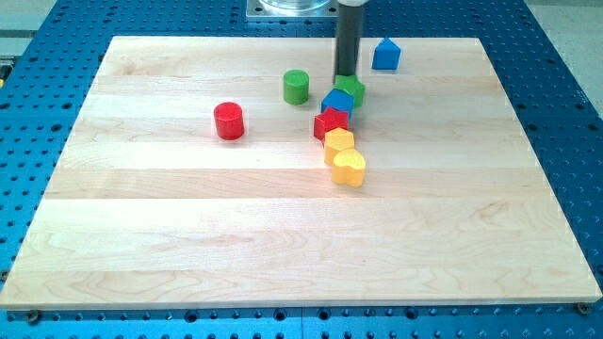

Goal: Place the triangle on the top of the green star

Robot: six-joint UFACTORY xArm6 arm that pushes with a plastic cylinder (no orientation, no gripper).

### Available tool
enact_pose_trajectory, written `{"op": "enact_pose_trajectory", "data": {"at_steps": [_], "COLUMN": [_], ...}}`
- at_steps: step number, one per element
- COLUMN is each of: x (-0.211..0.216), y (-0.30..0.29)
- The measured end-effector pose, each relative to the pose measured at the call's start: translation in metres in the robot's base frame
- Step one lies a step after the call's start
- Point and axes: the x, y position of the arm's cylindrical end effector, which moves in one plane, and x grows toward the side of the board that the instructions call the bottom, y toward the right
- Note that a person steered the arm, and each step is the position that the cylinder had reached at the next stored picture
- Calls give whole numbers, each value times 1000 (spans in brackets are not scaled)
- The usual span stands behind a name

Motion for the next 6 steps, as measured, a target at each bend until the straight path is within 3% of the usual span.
{"op": "enact_pose_trajectory", "data": {"at_steps": [1, 4, 5, 6], "x": [-1, -24, -24, -51], "y": [77, 80, 104, 130]}}
